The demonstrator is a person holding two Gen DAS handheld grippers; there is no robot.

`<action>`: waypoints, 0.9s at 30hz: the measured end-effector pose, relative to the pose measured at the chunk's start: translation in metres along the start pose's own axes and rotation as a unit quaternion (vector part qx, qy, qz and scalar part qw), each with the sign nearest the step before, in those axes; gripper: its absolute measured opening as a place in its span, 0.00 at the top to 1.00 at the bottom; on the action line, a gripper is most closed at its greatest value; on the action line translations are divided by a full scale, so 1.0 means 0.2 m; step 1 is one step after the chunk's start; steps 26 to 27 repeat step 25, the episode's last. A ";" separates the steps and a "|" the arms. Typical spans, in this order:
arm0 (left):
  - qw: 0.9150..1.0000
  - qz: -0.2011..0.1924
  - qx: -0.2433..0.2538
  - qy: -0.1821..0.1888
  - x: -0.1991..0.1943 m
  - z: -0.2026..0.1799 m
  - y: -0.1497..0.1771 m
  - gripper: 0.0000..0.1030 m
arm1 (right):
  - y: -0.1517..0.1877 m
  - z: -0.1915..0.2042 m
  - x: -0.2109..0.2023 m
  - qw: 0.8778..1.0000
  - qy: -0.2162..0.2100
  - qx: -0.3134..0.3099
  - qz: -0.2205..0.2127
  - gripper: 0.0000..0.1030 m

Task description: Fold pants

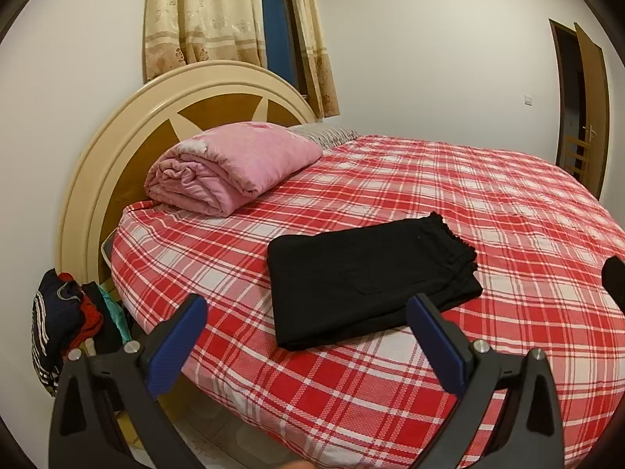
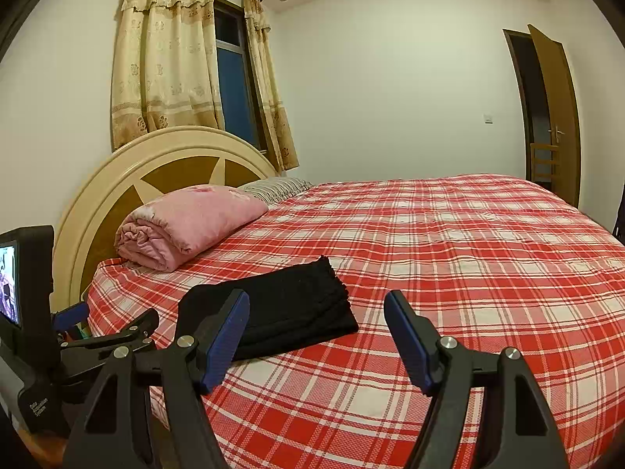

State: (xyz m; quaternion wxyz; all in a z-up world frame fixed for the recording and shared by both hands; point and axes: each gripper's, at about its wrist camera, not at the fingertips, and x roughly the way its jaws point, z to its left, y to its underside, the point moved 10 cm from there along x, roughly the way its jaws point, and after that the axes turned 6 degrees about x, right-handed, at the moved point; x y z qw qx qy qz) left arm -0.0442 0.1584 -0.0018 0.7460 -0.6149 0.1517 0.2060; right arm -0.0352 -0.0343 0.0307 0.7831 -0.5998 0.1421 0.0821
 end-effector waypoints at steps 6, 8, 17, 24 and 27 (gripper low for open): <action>1.000 0.000 0.005 -0.005 0.00 0.00 0.00 0.00 | 0.00 0.00 0.00 1.000 0.001 0.001 -0.002 0.29; 1.000 -0.001 0.009 -0.011 0.01 -0.01 0.00 0.00 | 0.00 0.00 0.00 1.000 0.001 0.002 -0.003 0.29; 1.000 0.010 0.004 0.008 0.04 -0.02 0.01 0.00 | 0.01 -0.05 0.00 1.000 0.007 0.011 -0.006 0.29; 1.000 -0.001 0.011 0.014 0.03 -0.05 -0.01 0.00 | 0.00 -0.08 -0.01 1.000 0.011 0.019 -0.008 0.29; 1.000 0.000 0.011 0.014 0.03 -0.05 -0.01 0.00 | 0.00 -0.09 -0.01 1.000 0.013 0.020 -0.009 0.29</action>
